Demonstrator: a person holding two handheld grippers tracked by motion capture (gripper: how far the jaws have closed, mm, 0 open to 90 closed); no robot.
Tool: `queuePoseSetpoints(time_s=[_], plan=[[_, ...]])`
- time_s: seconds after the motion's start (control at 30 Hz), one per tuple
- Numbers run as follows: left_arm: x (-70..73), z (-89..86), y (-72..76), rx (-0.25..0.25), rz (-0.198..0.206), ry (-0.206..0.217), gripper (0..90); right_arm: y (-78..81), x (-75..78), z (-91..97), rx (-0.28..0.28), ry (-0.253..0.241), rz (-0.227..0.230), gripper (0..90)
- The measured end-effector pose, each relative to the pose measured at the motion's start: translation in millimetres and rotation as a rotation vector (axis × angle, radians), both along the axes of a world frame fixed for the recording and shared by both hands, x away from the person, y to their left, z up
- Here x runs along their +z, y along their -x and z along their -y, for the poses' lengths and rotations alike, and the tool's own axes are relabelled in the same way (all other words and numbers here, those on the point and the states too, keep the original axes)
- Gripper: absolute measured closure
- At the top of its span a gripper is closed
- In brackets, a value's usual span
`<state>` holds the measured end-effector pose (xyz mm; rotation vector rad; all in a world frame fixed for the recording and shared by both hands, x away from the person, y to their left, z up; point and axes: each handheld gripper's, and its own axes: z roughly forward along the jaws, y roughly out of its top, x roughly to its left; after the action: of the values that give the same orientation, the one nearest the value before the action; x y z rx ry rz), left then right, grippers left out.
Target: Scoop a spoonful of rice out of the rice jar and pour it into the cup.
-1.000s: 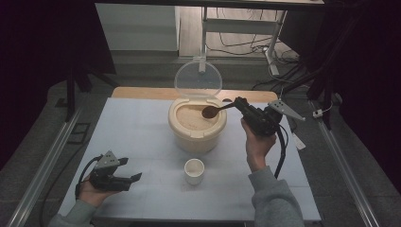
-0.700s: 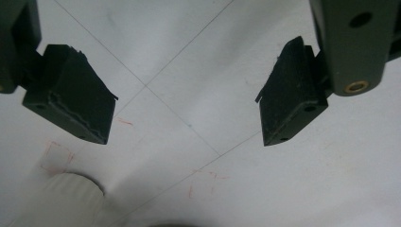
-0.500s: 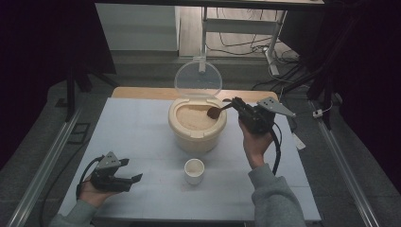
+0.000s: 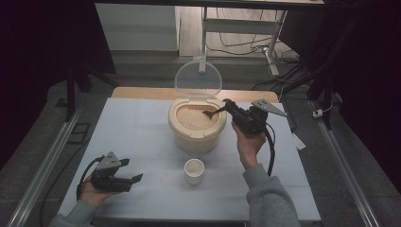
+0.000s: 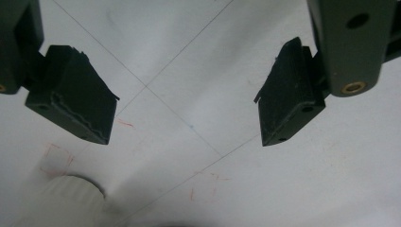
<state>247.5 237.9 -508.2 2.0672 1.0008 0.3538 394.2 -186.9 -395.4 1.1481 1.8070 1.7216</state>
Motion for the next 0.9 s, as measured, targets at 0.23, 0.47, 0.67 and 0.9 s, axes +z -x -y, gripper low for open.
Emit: queuePoseSetpoints(time_s=[0.23, 0.47, 0.67, 0.9], plan=[[-0.9, 1.3, -0.4, -0.004, -0.002, -0.009, 20.4, -7.6, -7.1, 3.9, 0.0, -0.111, -0.088, 83.8], [-1.3, 1.4, -0.6, -0.004, -0.003, -0.01, 20.4, -13.0, -11.8, 5.1, -0.009, -0.203, -0.172, 83.4], [-1.4, 1.6, -0.5, -0.006, -0.003, -0.012, 20.4, -14.1, -15.3, 6.1, -0.014, -0.277, -0.224, 82.6], [-1.6, 2.0, -0.4, -0.007, -0.002, -0.017, 20.4, -15.5, -16.7, 11.9, -0.027, -0.345, -0.267, 83.7]])
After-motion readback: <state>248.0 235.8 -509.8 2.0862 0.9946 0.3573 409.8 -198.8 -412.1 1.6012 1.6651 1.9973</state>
